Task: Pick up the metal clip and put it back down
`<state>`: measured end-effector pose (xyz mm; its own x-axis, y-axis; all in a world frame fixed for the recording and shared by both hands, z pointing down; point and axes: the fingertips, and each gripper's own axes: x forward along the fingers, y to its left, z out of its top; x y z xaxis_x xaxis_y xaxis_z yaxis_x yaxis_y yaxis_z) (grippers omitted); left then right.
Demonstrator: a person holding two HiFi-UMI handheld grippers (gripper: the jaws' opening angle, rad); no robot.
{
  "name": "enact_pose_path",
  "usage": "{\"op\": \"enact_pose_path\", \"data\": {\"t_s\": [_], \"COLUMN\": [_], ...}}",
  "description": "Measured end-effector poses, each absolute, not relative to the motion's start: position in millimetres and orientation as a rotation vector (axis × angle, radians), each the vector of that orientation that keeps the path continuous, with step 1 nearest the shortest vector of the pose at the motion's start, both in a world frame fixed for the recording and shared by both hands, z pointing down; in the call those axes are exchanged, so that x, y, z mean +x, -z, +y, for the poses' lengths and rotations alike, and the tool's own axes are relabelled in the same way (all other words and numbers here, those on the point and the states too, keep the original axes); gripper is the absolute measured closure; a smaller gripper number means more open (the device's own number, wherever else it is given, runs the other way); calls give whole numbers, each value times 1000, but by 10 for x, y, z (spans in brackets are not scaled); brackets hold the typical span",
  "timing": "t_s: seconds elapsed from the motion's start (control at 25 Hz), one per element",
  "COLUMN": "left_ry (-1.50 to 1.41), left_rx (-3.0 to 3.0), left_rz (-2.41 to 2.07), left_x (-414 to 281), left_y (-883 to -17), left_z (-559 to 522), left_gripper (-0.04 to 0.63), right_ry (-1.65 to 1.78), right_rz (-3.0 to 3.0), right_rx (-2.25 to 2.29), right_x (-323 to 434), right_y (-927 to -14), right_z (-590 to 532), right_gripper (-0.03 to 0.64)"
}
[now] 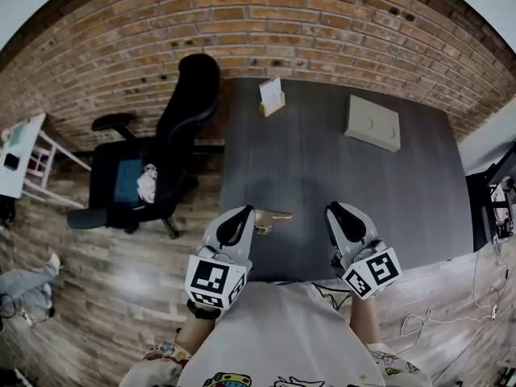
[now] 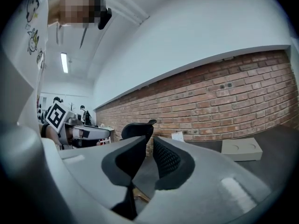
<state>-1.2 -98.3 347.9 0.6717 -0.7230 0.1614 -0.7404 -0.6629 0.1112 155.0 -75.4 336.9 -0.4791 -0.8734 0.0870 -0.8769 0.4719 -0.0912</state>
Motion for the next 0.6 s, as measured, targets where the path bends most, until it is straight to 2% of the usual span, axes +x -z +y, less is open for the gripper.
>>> {"op": "enact_pose_path", "data": {"t_s": [0.24,0.6], "left_ry": [-178,-209], "left_rx": [2713,2689], "left_rz": [-1183,-1192], "left_x": [27,2], "left_y": [-3522,-3602], "left_z": [-931,-866], "left_gripper": [583,583], "right_ry": [-241,-195], "right_rz": [-2674,-2639], "right_rx": [1654,1721], "right_x": [1683,1765], "right_y": [-3377,-3424], "right_z": [-664,-603], "right_gripper": [615,617]}}
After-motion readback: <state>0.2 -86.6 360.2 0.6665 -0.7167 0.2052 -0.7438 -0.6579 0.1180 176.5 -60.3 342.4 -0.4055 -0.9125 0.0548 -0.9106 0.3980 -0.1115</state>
